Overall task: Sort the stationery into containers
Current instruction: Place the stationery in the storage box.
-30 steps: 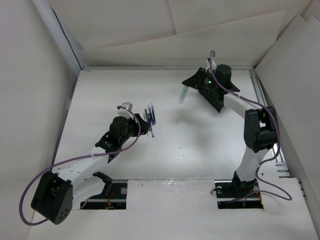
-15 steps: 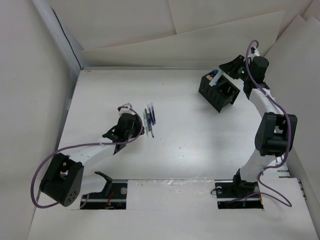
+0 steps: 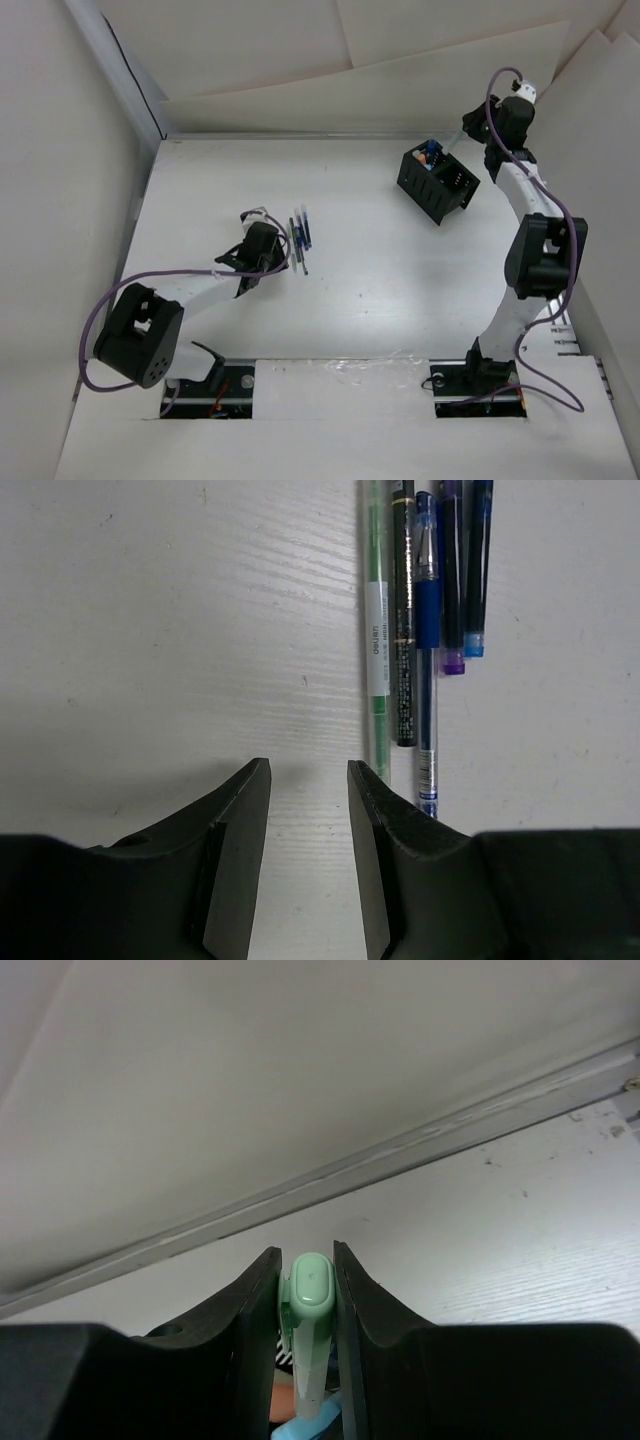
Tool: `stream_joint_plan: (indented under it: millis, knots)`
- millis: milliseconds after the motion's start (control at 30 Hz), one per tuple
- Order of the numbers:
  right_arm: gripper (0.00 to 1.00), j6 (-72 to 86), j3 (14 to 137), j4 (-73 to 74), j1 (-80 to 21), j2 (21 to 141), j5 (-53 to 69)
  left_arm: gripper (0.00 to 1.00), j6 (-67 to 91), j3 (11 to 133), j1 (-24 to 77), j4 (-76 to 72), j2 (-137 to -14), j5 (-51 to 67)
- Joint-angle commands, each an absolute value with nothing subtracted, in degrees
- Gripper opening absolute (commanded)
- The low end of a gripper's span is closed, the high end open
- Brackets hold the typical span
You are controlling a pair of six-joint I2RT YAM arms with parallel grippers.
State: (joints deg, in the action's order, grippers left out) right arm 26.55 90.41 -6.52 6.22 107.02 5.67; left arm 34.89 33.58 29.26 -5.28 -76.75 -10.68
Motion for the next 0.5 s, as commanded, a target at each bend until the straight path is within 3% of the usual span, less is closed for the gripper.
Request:
stream_joint_plan:
  millis: [0, 333, 467]
  knots:
    - [0.12, 21.1, 94.3, -5.0, 3.3, 109.0, -2.6, 0.33, 35.2, 36.2, 29.4, -4.1, -77.9, -11.8]
    - [0.14, 16.4, 99.8, -2.5, -3.1, 114.9, -9.6, 0.34, 34.5, 37.9, 29.4, -5.8, -81.7, -11.3]
    - [0.34, 15.7, 97.0, -2.5, -5.4, 114.3, -13.7, 0.34, 34.0, 38.4, 29.4, -6.9, -82.3, -10.1]
